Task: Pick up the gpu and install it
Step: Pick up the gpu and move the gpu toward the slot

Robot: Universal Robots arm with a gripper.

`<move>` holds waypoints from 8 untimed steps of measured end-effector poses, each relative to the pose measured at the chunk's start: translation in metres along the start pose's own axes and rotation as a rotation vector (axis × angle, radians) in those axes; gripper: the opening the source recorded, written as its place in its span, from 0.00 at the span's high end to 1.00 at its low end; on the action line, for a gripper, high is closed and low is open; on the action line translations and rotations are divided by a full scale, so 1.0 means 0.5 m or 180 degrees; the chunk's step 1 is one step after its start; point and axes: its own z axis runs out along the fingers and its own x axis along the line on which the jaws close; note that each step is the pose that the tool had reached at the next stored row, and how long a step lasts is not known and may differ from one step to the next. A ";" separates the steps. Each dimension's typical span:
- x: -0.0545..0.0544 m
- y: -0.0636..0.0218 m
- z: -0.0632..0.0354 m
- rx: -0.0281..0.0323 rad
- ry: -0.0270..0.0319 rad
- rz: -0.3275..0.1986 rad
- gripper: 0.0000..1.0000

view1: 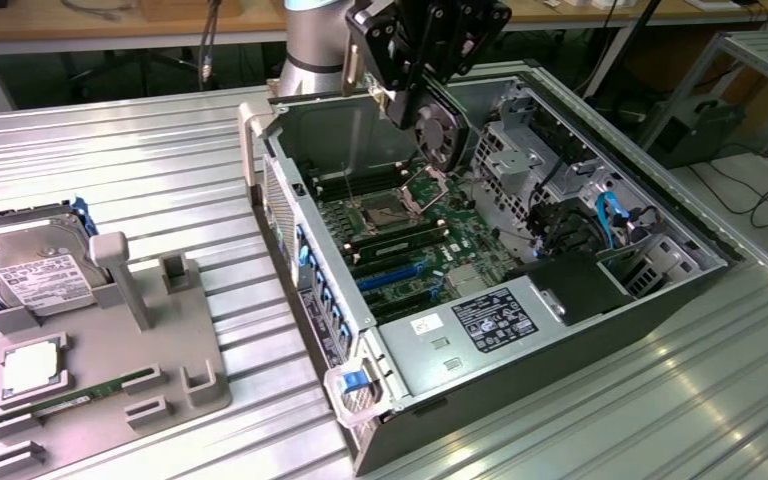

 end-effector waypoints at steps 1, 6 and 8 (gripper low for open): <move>-0.002 0.000 0.001 0.0000 0.0000 0.0003 0.72; -0.008 -0.001 0.001 0.0001 0.0000 0.0003 0.72; -0.012 -0.002 0.001 0.0001 0.0000 0.0003 0.72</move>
